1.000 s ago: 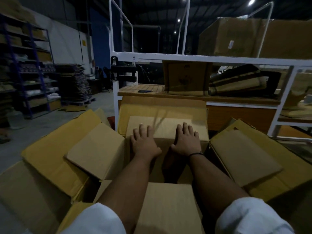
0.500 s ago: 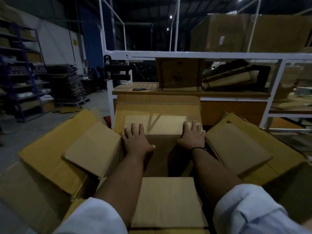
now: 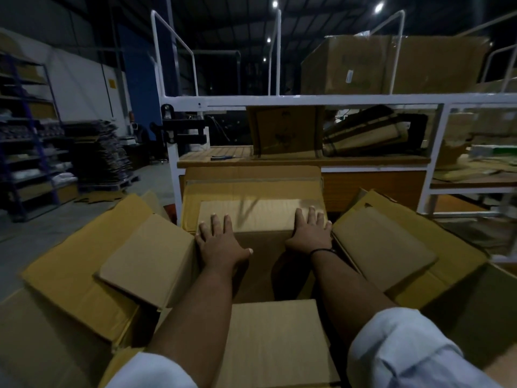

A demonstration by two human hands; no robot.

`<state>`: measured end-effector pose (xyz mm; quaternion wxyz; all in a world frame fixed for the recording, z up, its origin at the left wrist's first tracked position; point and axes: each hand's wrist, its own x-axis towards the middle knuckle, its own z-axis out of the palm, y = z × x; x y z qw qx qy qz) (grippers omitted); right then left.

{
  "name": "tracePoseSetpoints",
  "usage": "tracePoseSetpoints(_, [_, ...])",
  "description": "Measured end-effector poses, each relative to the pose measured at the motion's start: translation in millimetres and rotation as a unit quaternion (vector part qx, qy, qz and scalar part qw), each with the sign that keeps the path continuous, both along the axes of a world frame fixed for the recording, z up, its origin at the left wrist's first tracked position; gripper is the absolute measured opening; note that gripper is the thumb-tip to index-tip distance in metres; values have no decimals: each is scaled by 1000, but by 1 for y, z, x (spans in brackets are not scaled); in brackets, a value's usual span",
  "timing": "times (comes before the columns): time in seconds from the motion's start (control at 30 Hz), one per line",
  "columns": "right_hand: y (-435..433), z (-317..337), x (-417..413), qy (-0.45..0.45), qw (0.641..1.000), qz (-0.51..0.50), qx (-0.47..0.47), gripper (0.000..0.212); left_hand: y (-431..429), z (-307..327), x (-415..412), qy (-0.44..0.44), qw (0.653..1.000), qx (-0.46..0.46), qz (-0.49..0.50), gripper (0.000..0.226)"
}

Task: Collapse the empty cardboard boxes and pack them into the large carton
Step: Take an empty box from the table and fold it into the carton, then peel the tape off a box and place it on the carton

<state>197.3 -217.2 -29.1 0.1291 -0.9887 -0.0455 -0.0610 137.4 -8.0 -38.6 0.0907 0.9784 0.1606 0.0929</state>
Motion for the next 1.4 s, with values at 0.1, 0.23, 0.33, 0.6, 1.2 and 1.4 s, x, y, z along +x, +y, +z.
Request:
tracePoseSetpoints(0.1, [-1,2,-1,7,1000,1,7,98,2,0,-1,-5,1000,17,-1,117])
tracePoseSetpoints(0.23, [-9,13,-9,35,999,35,-10,94,5,4,-4,2,1000,10,-11,116])
tracePoseSetpoints(0.33, [-29,23,-24,47,995,70,-48,78,0,10,-12,6,1000,19,-10,112])
tracePoseSetpoints(0.6, [-106,72,-85,-45,994,0,-98,71,-80,72,-51,-55,986,104,-121,88])
tracePoseSetpoints(1.2, [-323,108,-150,-98,979,-164,-75,56,-303,162,-70,-180,900,183,-353,68])
tracePoseSetpoints(1.4, [-425,86,-151,-88,979,-171,-70,53,-411,163,-49,-146,888,219,-377,61])
